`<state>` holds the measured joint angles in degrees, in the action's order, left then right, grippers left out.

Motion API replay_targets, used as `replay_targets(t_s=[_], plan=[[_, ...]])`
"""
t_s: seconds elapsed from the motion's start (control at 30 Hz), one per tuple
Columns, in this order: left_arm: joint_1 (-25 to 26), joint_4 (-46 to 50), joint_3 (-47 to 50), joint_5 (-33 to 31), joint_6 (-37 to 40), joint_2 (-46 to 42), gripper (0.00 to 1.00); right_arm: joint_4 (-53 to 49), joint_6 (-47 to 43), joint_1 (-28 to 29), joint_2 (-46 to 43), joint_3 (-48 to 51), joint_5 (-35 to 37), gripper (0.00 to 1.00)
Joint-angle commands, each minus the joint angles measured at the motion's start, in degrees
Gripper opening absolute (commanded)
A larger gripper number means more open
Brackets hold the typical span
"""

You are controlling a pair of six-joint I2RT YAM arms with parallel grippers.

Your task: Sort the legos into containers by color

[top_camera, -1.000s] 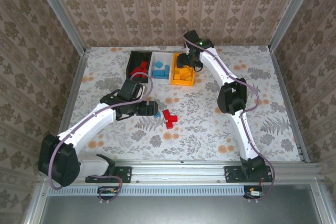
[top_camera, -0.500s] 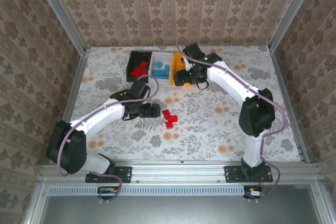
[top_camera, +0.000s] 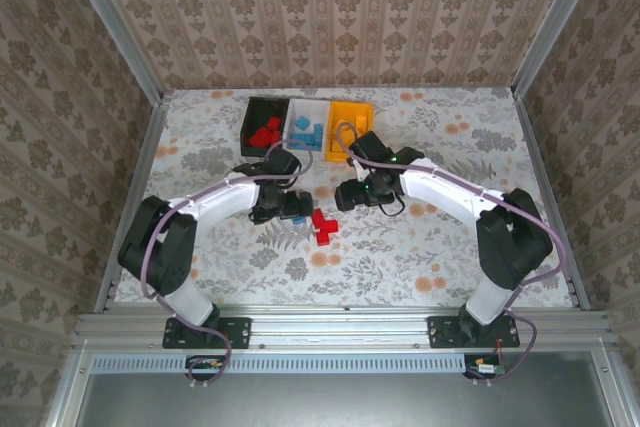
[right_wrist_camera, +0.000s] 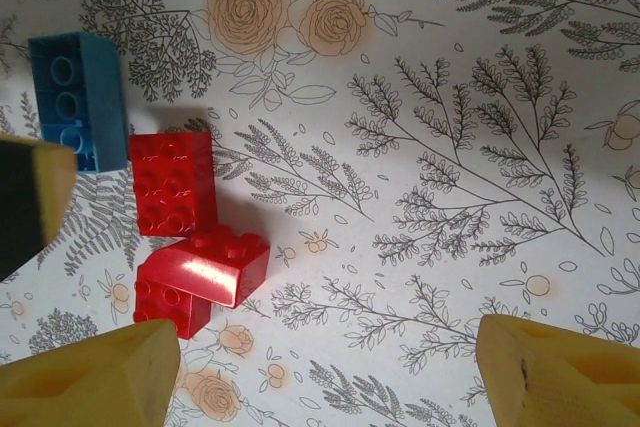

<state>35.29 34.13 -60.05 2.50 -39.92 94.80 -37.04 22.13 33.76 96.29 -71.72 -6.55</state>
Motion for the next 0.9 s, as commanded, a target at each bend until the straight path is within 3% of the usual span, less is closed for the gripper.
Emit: replay_targets(t_s=[0.0,0.2,0.47,0.87], plan=[[0.5,0.2,-2.9,-1.3,-3.2,1.9,1.0,3.3,2.2,0.3,-2.3,2.0,-1.2,0.79],[0.0,-0.3,-3.8,-2.1,-3.2,4.7,0.94,3.4,2.0,0.3,-3.3,2.9,-1.2,0.79],[-0.6,-1.9,-5.9,-1.4,-2.5,9.3,0.78,3.5,2.1,0.3,-4.2,3.6,-0.9,0.78],[-0.9,-3.5,-6.8,0.5,-1.1,12.0,0.4,4.4,2.4,0.3,-5.0,5.1,0.3,0.78]])
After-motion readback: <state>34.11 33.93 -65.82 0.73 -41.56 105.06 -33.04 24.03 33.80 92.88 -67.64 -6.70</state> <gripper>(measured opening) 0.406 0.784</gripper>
